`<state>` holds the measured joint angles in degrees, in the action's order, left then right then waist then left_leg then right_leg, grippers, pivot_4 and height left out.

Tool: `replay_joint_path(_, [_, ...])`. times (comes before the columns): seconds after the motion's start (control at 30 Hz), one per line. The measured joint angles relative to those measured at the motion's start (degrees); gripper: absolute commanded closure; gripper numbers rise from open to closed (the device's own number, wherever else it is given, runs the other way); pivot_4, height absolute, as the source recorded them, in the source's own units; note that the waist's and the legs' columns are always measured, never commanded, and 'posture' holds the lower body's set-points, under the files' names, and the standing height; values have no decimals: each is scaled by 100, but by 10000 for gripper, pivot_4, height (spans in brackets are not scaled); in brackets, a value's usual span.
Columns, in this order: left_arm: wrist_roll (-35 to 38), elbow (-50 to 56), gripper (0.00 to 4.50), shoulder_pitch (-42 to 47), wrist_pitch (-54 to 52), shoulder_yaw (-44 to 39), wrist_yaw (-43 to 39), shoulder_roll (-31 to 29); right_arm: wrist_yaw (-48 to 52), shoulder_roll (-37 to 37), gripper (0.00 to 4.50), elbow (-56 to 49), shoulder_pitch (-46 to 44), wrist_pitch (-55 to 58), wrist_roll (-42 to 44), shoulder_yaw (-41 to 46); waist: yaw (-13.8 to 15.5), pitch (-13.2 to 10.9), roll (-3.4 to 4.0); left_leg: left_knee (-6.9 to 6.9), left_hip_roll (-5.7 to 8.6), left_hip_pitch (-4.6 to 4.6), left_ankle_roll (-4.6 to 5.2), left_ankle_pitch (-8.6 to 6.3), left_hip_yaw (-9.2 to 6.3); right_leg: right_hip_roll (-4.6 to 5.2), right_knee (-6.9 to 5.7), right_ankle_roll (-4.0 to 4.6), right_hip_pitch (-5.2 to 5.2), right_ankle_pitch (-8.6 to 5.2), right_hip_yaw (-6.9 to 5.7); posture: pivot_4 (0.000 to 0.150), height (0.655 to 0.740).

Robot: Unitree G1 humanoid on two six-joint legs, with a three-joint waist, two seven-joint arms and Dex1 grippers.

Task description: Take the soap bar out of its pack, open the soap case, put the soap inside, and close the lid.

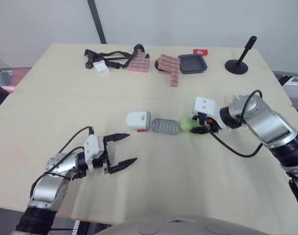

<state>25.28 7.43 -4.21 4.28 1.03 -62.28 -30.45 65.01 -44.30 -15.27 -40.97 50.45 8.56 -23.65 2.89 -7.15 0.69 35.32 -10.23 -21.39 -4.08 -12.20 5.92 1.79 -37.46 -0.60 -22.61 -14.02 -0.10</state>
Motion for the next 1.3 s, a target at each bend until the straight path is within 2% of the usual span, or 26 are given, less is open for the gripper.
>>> replay_joint_path(0.23, [3,519,0,258,-712,1,484,-2,-255,672,27754,-116,-464,438,-29,-515,5,1,-1,0,-3,-1,-32,14,6,-3,0,-1,-3,1,2,1500,7400])
replay_joint_path(0.47, [5,948,0,456,-1302,10,916,15,-595,1241,27754,541,-915,463,-376,-1213,17,0,-3,0,-5,-4,-52,16,10,-8,5,0,-4,3,4,1500,7400])
replay_joint_path(0.73, [11,1267,0,483,-1665,11,1131,18,-595,1309,27754,814,-923,325,-583,-1577,16,0,-4,-1,-9,-9,-68,13,12,-20,8,-2,-1,3,5,1500,7400])
replay_joint_path(1.27, [14,1482,0,566,-1947,21,1305,47,-712,1545,27754,1059,-923,309,-720,-1626,15,0,-4,-1,-12,-7,-80,14,13,-30,7,-1,2,4,6,1500,7400])
replay_joint_path(1.3, [14,1505,0,566,-1947,23,1307,47,-711,1547,22755,1063,-922,309,-721,-1627,15,0,-4,-1,-12,-7,-80,13,13,-30,8,-1,2,4,6,1500,7400])
